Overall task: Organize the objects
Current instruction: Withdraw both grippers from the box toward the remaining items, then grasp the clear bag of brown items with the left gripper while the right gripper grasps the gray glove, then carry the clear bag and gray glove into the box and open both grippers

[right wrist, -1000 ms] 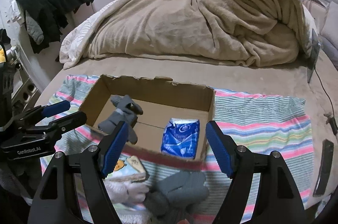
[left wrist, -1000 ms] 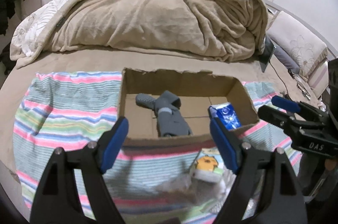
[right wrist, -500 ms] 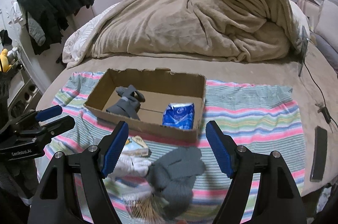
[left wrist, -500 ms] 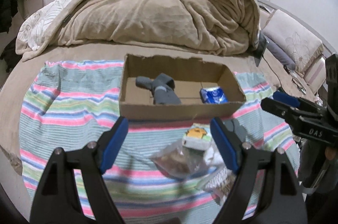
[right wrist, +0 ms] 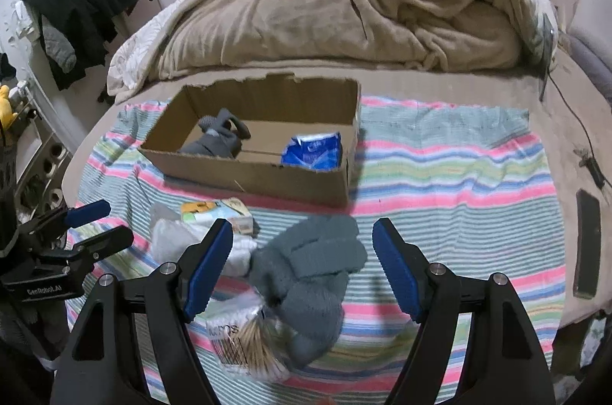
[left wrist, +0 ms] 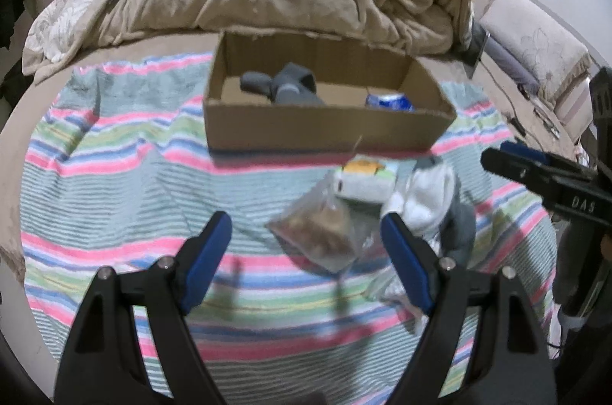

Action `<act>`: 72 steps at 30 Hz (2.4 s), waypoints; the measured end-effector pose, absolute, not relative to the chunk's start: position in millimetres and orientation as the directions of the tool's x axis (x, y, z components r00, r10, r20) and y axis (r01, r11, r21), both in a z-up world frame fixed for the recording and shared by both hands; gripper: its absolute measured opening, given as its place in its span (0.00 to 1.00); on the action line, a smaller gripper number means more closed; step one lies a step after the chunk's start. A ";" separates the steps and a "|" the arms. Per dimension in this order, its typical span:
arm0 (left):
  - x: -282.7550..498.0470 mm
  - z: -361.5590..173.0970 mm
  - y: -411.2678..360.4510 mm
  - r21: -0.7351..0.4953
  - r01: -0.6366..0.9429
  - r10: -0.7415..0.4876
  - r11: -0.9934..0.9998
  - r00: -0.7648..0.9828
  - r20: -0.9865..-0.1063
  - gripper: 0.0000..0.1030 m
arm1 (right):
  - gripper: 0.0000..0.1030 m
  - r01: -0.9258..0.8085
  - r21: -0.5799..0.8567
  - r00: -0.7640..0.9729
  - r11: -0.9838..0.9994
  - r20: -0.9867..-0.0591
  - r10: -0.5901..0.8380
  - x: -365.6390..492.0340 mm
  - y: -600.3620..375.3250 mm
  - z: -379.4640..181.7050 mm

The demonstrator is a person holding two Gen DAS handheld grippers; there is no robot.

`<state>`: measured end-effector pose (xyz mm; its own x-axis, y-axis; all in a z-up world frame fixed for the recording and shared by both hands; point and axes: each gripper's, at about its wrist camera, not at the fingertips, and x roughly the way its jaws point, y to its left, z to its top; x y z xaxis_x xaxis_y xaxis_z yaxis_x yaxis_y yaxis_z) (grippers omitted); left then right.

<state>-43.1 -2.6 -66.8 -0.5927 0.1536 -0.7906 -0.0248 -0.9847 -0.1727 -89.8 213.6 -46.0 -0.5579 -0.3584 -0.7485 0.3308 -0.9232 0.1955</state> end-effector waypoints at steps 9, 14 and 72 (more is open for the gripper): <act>-46.4 -99.1 19.9 -0.143 -0.081 0.164 -0.986 -0.520 -0.838 0.87 | 0.76 0.314 0.223 -0.527 -0.923 -0.768 -0.365 -91.2 216.7 -63.6; -50.3 -110.0 30.1 -0.072 -0.096 0.112 -0.993 -0.524 -0.844 0.87 | 0.76 0.316 0.236 -0.512 -0.919 -0.774 -0.374 -93.0 218.0 -70.9; -38.9 -54.7 -14.5 -0.157 -0.069 0.161 -0.985 -0.688 -0.708 0.50 | 0.08 0.429 0.170 -0.613 -0.887 -0.667 -0.424 -81.1 208.3 -8.0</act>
